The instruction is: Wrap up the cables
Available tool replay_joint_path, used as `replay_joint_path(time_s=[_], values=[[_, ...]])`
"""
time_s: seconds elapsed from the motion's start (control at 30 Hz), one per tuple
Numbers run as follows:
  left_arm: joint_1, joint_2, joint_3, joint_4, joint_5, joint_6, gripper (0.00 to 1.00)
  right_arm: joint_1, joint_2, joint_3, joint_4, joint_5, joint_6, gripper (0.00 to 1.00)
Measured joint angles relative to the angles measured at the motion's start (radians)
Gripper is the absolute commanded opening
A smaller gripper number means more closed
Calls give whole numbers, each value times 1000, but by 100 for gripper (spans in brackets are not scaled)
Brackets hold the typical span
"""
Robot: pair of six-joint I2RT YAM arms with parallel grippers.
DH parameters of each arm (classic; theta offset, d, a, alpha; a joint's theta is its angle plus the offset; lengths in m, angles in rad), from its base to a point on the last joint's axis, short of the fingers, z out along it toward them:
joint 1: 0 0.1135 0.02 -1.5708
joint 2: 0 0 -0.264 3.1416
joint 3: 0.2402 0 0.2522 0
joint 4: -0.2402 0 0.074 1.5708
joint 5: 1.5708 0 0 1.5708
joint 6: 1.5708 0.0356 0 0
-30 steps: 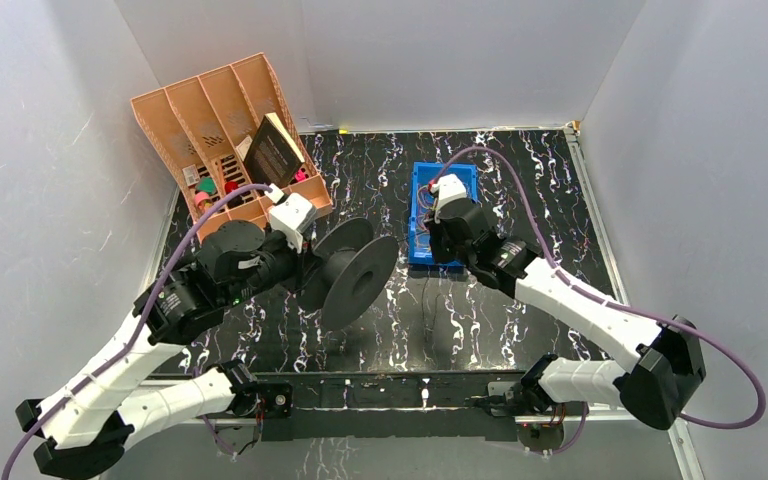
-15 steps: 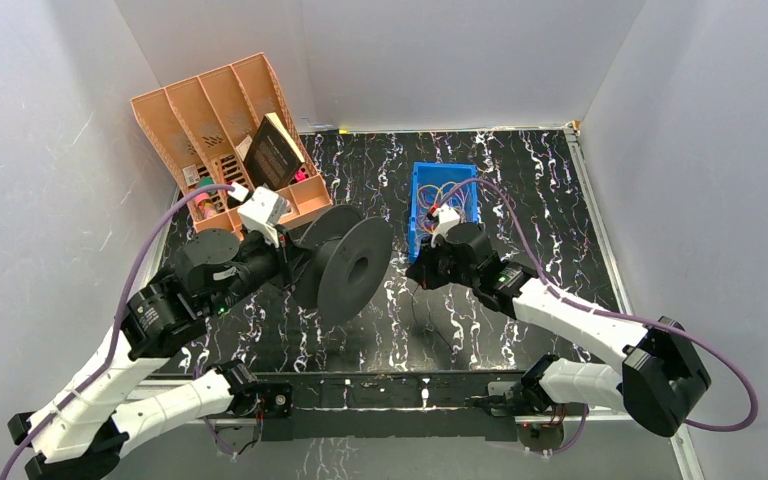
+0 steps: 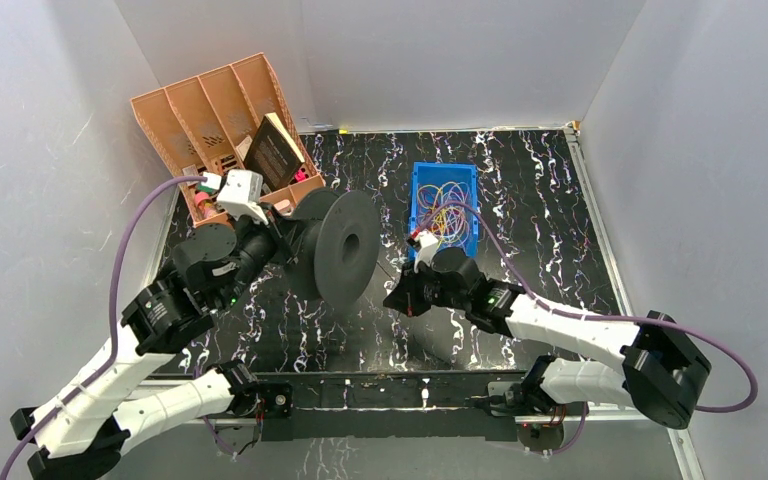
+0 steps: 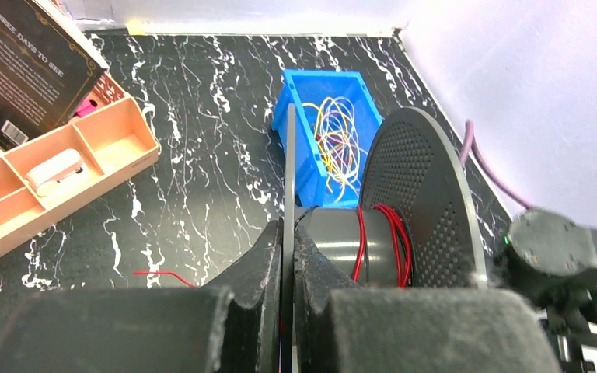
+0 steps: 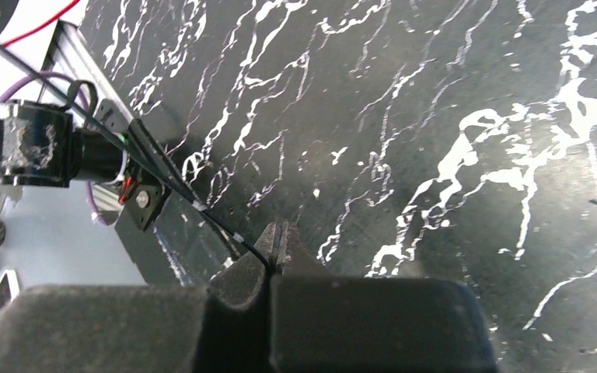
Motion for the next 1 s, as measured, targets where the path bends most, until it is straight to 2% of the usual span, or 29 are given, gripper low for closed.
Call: replay_joint_path(time_s=[0.37, 0.77, 1.0], values=[[0, 80, -19, 114, -113, 2, 0, 142, -11, 0, -6, 55, 62, 9], [1, 80, -39, 163, -197, 16, 0, 315, -10, 13, -8, 139, 110, 9], [1, 95, -52, 175, -246, 43, 0, 404, 0, 108, -33, 178, 111, 9]])
